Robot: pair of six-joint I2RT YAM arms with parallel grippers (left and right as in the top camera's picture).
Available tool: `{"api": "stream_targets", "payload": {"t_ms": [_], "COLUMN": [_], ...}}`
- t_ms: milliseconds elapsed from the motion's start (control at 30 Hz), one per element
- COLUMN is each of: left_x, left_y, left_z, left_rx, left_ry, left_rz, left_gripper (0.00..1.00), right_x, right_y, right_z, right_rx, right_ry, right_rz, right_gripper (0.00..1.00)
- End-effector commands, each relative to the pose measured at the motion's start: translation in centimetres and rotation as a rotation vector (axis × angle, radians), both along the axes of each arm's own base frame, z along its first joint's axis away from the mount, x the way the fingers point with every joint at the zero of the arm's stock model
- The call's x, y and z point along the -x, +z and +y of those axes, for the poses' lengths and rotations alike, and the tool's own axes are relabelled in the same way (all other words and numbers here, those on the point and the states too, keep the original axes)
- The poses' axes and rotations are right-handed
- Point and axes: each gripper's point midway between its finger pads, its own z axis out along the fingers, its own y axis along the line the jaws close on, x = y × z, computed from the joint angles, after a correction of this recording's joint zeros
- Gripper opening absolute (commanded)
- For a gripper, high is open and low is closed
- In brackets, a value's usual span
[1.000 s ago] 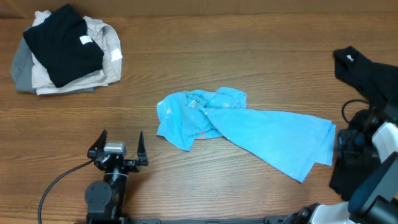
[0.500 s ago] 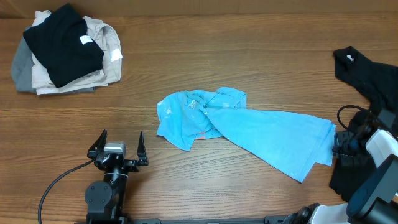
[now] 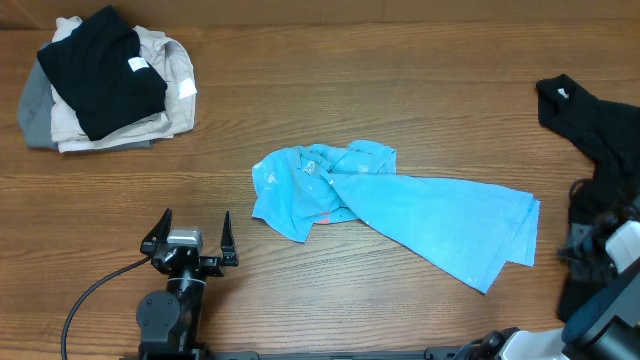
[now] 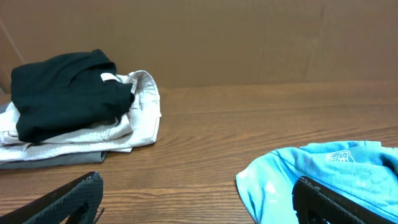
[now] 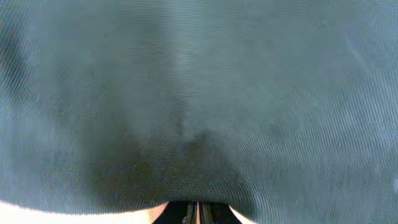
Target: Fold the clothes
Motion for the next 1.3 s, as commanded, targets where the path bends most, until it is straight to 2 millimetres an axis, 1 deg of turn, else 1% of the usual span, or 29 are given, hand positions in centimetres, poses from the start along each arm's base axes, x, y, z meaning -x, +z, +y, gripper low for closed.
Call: {"api": "stream_targets", "payload": {"t_ms": [0,100,133,300,433,533,567,600,633,667,700,733,767,867,967,1033,1167,1233,1267], "left_x": [0.0,0.0,0.0,0.0,0.0,0.0,0.0,0.0,0.0,0.0,0.0,0.0,0.0,0.0,0.0,0.0,0.0,0.0,0.0], "left_y": [-0.1,-0.1,-0.1,-0.1,-0.1,-0.1,-0.1,-0.1,-0.1,-0.1,-0.1,-0.1,-0.1,-0.1,-0.1,-0.1,-0.1,-0.1,-0.1], "left_z": [0.3,0.3,0.3,0.3,0.3,0.3,0.3,0.3,0.3,0.3,0.3,0.3,0.3,0.3,0.3,0.3,0.3,0.3,0.3], "left_rx": [-0.020,-0.020,-0.020,-0.020,-0.020,-0.020,-0.020,-0.020,-0.020,-0.020,-0.020,-0.020,-0.020,-0.020,-0.020,-0.020,-0.020,-0.020,-0.020], "left_ry": [0.014,0.014,0.014,0.014,0.014,0.014,0.014,0.014,0.014,0.014,0.014,0.014,0.014,0.014,0.014,0.014,0.014,0.014,0.014], "left_rz": [-0.005,-0.005,-0.005,-0.005,-0.005,-0.005,-0.005,-0.005,-0.005,-0.005,-0.005,-0.005,-0.005,-0.005,-0.005,-0.005,-0.005,-0.005,-0.005], "left_gripper": [1.00,1.00,1.00,1.00,1.00,1.00,1.00,1.00,1.00,1.00,1.00,1.00,1.00,1.00,1.00,1.00,1.00,1.00,1.00], "right_x": [2.2,3.0,2.9,-0.6,-3.0,-5.3,-6.2,-7.2,-8.2,-9.1,-9.8,-10.4,-10.6,-9.9,-8.9,-8.1,-7.3,-7.0,-6.8], "right_y": [0.4,1.9,2.3,5.0,8.0,10.8,11.6,12.6,13.6,14.5,15.4,16.3,16.9,18.0,18.2,17.6,15.8,14.9,14.5], "right_z": [-2.4,-4.1,-4.3,-4.1,-3.6,-2.0,-1.3,-0.3,1.0,2.2,3.4,5.0,6.3,10.0,13.1,14.8,16.8,17.2,17.1], "right_rx": [0.043,0.041,0.026,-0.070,-0.042,-0.011,-0.006,0.001,0.005,0.009,0.014,0.019,0.023,0.018,-0.023,-0.064,-0.113,-0.123,-0.120], "right_ry": [-0.099,-0.160,-0.170,-0.138,-0.036,0.062,0.107,0.173,0.251,0.316,0.387,0.466,0.518,0.613,0.683,0.724,0.800,0.832,0.833], "right_rz": [0.053,0.044,0.026,-0.120,-0.147,-0.194,-0.217,-0.247,-0.281,-0.308,-0.332,-0.351,-0.353,-0.327,-0.295,-0.253,-0.189,-0.163,-0.147], "right_gripper": [0.07,0.07,0.07,0.19,0.23,0.27,0.31,0.37,0.58,0.95,1.00,1.00,1.00,1.00,1.00,1.00,1.00,1.00,1.00]}}
